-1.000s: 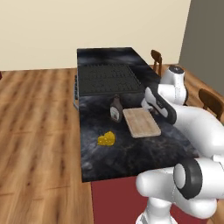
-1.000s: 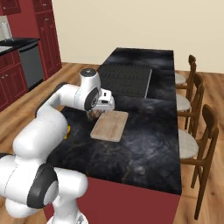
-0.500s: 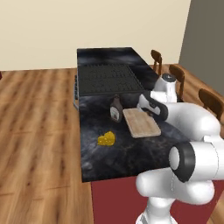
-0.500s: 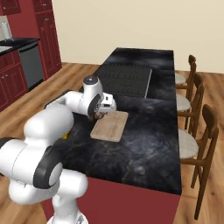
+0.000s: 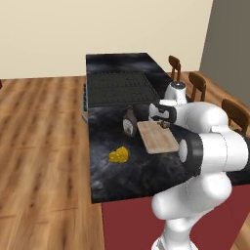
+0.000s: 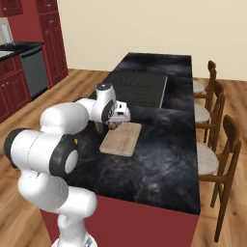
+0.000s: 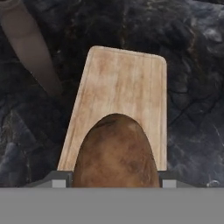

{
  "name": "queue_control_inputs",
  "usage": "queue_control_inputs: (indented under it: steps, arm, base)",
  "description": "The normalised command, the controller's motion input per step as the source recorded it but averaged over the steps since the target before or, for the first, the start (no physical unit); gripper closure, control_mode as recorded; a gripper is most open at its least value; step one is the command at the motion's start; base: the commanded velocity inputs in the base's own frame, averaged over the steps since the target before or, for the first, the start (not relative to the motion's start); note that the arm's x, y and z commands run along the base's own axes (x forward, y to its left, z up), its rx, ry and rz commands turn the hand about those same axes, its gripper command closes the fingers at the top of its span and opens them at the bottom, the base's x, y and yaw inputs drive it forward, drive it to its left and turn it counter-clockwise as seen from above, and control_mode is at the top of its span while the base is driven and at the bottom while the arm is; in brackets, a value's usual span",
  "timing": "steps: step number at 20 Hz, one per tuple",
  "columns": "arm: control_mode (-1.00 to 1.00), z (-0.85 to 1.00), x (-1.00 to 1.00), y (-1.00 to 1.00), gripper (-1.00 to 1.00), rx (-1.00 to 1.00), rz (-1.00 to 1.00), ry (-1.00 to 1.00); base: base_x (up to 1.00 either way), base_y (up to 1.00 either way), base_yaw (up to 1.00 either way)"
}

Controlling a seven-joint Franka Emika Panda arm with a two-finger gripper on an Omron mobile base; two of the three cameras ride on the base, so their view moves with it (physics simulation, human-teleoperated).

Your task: Retrieve the reheated potato from the microwave, then place the potato, cheese, and condiment on the cutting board.

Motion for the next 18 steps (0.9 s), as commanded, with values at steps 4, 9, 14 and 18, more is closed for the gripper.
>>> queue_control_inputs:
  steps: [4,9,14,18]
  arm:
    - [-1.00,-0.13,0.41,-0.09,1.00,0.00,0.00,0.04]
    - [-1.00,-0.25,0.35,-0.11,1.00,0.00,0.00,0.00]
    - [-1.00,-0.29,0.39,0.00,1.00,0.00,0.00,0.00]
    - [-1.00,-0.23,0.39,-0.01,1.00,0.00,0.00,0.08]
  base:
    - [0.00,0.00,0.00]
    - [0.00,0.00,0.00]
    - [0.00,0.00,0.00]
    - [0.00,0.00,0.00]
